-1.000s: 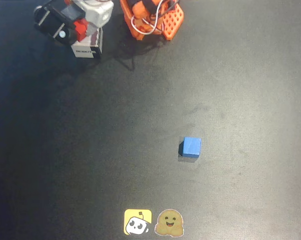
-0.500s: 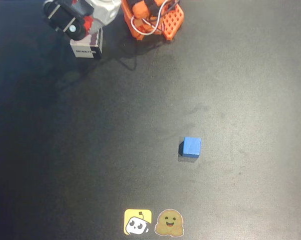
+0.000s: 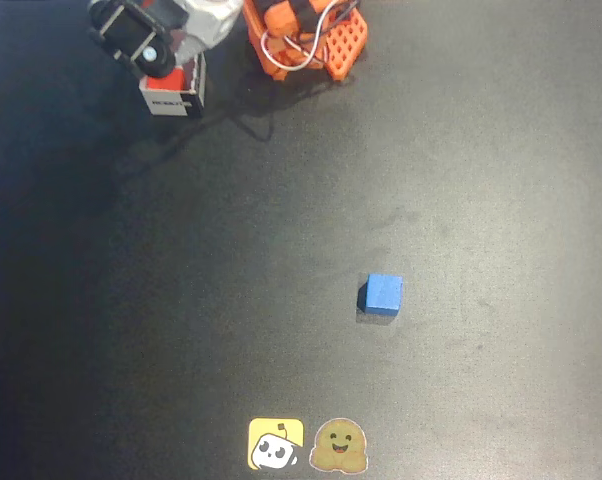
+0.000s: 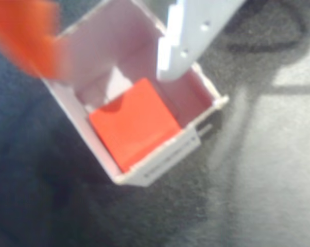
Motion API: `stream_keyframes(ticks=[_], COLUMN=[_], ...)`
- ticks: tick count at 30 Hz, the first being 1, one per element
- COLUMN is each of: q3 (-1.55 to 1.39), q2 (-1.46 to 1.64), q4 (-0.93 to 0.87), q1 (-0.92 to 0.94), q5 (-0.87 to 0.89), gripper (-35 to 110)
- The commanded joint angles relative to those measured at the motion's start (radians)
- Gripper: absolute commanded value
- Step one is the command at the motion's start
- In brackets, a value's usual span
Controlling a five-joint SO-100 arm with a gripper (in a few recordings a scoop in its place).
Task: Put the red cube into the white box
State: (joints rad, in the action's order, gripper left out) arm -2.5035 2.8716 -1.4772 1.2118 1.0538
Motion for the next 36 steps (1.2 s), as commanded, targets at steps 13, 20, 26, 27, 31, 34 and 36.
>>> stream_keyframes(ticks=[13, 20, 26, 27, 31, 34, 36], q3=[0.247, 0.238, 0.187, 0.183, 0.149, 0.087, 0.04], q2=[-0.413, -0.443, -0.434, -0.436, -0.388, -0.298, -0.239], q4=[0.166, 0.193, 0.249, 0.252, 0.253, 0.249, 0.245], q1=[-0.339, -0.713, -1.032, -1.077, -1.221, -1.259, -1.262], q5=[-0.003, 0.175, 0.337, 0.368, 0.451, 0.476, 0.466], gripper=[0, 0, 0, 0, 0, 0, 0])
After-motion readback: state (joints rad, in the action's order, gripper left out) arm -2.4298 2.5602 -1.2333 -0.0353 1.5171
